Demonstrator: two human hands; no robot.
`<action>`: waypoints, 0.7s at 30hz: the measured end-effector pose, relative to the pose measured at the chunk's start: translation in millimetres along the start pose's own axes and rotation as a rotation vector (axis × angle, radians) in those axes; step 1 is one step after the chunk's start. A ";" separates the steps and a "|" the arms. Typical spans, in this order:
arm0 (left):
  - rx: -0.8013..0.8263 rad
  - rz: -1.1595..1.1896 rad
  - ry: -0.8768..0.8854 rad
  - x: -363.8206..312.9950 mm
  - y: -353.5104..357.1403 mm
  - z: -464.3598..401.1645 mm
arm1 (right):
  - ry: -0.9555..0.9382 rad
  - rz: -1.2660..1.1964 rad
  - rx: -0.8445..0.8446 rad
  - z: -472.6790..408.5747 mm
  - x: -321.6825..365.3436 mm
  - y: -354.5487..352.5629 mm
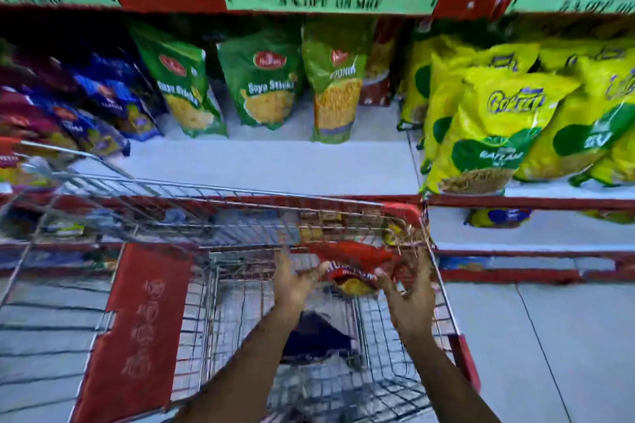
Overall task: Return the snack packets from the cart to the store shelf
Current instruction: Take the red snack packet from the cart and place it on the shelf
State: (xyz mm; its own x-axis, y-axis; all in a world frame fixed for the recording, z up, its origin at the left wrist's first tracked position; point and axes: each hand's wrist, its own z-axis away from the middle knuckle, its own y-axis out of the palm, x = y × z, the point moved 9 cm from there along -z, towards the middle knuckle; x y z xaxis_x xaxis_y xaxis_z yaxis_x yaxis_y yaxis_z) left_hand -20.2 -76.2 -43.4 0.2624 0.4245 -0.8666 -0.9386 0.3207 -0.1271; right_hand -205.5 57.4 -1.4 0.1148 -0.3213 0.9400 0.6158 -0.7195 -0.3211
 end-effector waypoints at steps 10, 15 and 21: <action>0.076 0.094 -0.092 59.2 32.4 -70.1 | 0.238 -0.130 -0.038 -35.7 -94.3 18.0; 0.120 -0.005 0.032 28.4 34.9 -65.0 | 0.310 -0.189 -0.036 -42.0 -93.4 11.3; 0.146 -0.047 0.306 -75.3 15.7 -12.0 | 0.115 -0.256 0.082 -36.2 4.3 -7.6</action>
State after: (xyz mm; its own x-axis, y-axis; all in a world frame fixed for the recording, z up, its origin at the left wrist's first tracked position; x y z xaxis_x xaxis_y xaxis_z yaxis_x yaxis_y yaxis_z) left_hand -57.3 -113.3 14.0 0.2041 0.1397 -0.9689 -0.8793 0.4612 -0.1187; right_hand -237.9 39.2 0.8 -0.1386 -0.2068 0.9685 0.6749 -0.7355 -0.0604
